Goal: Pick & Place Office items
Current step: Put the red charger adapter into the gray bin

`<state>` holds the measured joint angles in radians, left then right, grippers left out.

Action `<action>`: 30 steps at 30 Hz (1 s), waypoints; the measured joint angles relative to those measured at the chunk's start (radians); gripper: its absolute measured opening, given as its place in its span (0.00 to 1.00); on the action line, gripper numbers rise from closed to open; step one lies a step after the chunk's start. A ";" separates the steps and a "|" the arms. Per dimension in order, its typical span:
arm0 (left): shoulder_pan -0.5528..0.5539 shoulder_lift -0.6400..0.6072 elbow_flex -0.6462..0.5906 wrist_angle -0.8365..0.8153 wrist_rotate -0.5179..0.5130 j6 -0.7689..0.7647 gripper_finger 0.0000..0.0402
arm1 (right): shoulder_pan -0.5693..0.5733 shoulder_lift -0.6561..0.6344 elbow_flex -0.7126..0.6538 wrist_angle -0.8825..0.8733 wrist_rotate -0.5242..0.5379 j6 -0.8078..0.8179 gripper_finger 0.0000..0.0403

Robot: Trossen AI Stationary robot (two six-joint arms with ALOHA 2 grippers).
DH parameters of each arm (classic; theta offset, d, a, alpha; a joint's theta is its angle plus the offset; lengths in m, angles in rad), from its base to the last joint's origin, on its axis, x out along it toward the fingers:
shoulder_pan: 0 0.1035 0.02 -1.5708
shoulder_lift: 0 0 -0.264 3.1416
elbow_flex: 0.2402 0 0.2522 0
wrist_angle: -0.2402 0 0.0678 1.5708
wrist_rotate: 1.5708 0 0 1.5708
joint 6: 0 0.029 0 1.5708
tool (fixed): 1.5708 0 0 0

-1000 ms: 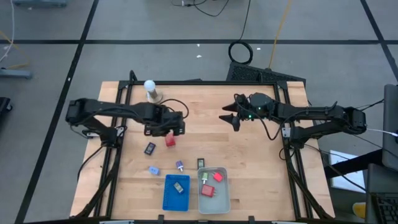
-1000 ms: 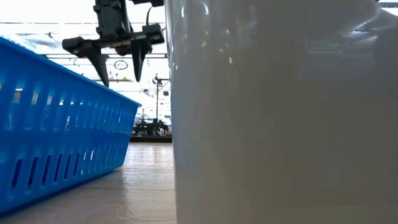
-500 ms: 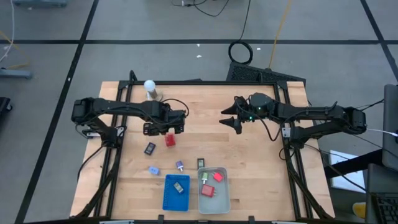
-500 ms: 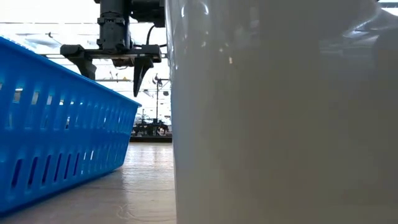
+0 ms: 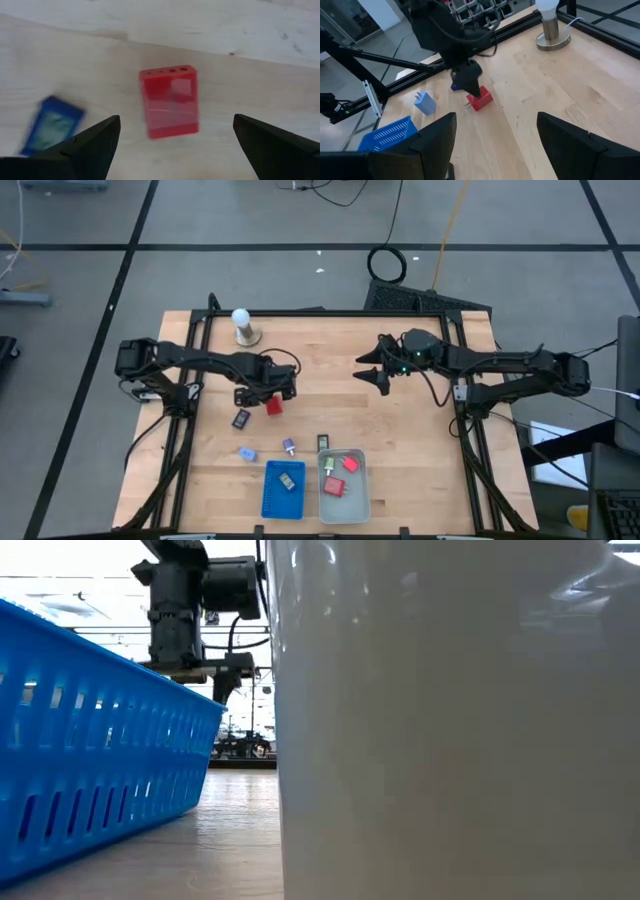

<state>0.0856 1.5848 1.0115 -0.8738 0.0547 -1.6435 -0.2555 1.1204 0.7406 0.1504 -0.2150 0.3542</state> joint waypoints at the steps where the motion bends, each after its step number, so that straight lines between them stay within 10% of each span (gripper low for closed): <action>1: 0.000 0.000 -0.016 0.028 0.000 -0.009 0.97 | 0.000 -0.002 0.000 0.000 0.000 0.000 0.66; 30: 0.000 0.067 -0.161 0.223 0.046 -0.104 0.97 | 0.000 -0.010 0.000 0.003 0.003 0.000 0.66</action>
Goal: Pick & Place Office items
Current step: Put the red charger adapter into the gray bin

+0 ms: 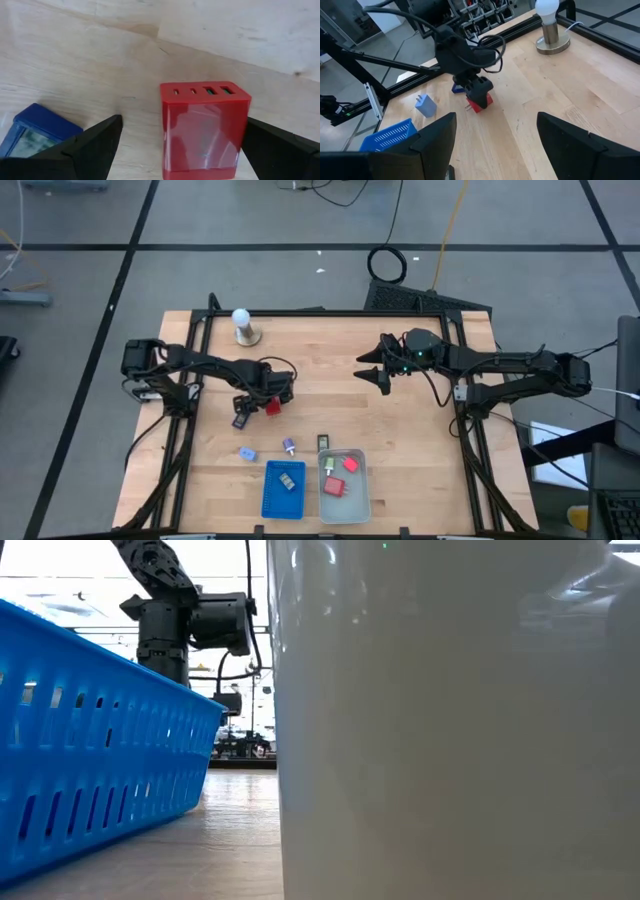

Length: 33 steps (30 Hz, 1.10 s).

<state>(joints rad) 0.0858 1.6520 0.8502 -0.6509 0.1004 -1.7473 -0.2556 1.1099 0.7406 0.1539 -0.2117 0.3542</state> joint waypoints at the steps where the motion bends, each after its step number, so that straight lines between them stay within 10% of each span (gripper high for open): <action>1: 0.001 0.012 0.000 0.005 0.008 0.009 0.97 | 0.000 0.000 0.000 0.000 0.000 0.000 0.66; 15: -0.005 0.043 0.062 -0.053 -0.004 0.045 0.52 | 0.000 -0.025 0.000 -0.001 0.001 0.000 0.66; 33: -0.005 0.046 0.122 0.030 -0.011 0.243 0.52 | 0.000 -0.026 0.000 0.000 0.001 0.000 0.66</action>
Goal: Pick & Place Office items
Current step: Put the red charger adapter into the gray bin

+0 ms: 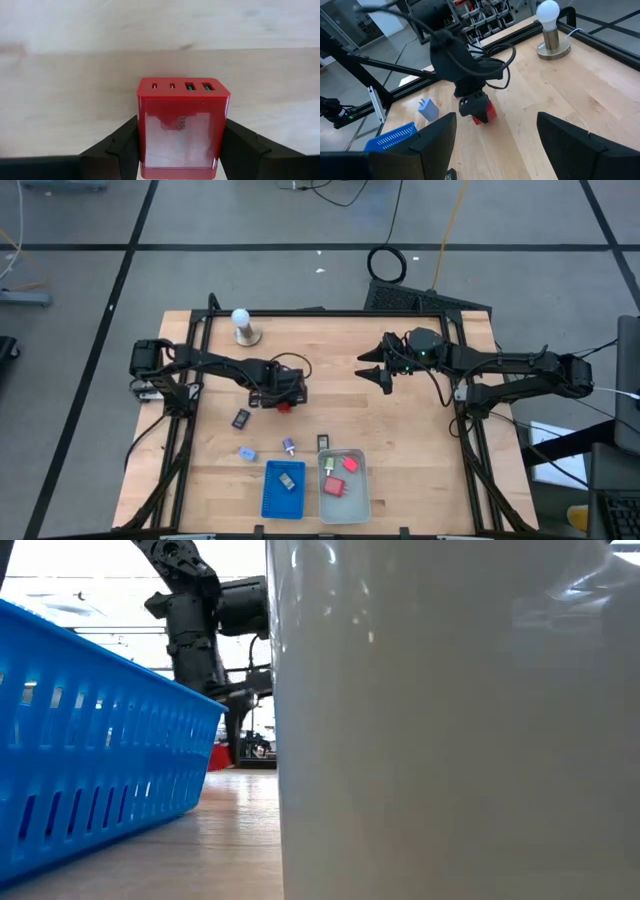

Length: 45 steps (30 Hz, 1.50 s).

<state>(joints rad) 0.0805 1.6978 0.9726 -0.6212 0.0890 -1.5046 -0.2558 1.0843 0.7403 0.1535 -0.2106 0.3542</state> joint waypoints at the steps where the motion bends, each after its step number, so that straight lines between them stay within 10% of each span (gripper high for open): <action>1: 0.001 0.000 0.010 0.010 -0.007 0.032 0.52 | 0.000 0.000 0.000 0.000 0.000 0.000 0.66; 30: 0.097 -0.003 0.371 -0.448 0.391 1.246 0.52 | 0.038 0.000 0.000 0.116 -0.002 -0.197 0.75; 45: 0.278 -0.005 0.564 -0.413 0.813 1.369 0.52 | 0.058 0.000 0.000 0.111 0.220 -0.631 0.78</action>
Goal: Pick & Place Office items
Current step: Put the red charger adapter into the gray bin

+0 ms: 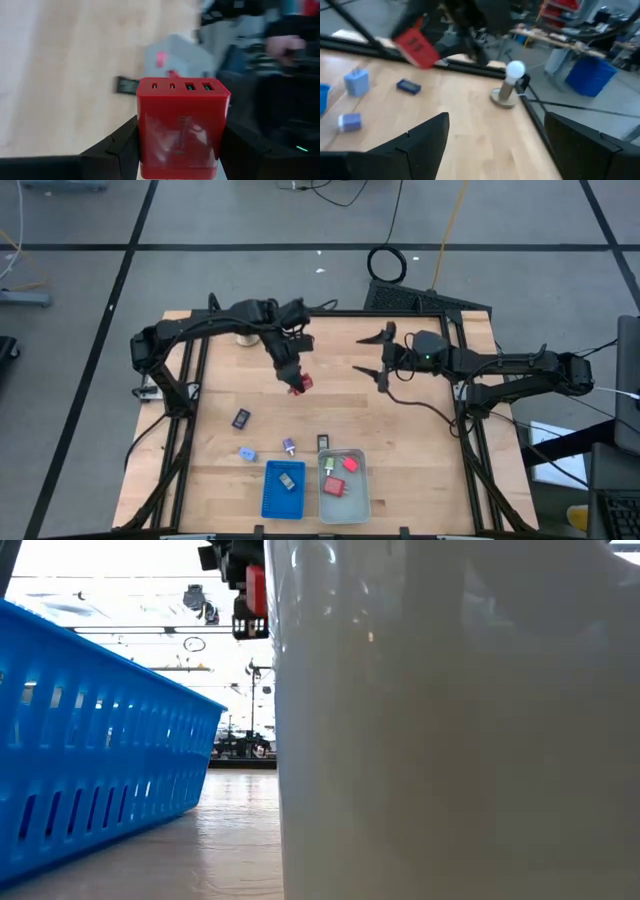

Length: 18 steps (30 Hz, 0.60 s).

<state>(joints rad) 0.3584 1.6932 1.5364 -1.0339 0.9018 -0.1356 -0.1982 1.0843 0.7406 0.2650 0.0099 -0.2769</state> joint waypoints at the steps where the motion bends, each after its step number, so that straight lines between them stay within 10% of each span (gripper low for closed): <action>1: 0.004 0.000 0.000 0.007 0.036 0.001 0.52 | 0.000 0.000 0.000 0.012 0.003 0.000 0.78; 13: 0.007 0.000 0.000 0.056 0.266 -0.004 0.52 | 0.062 0.068 0.001 0.157 -0.019 0.054 0.78; 18: 0.006 0.000 0.000 0.056 0.335 0.004 0.52 | 0.093 0.134 0.000 0.228 -0.200 0.076 0.78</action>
<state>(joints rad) 0.3649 1.6936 1.5360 -0.9779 1.2373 -0.1318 -0.1055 1.2186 0.7406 0.4934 -0.1897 -0.2006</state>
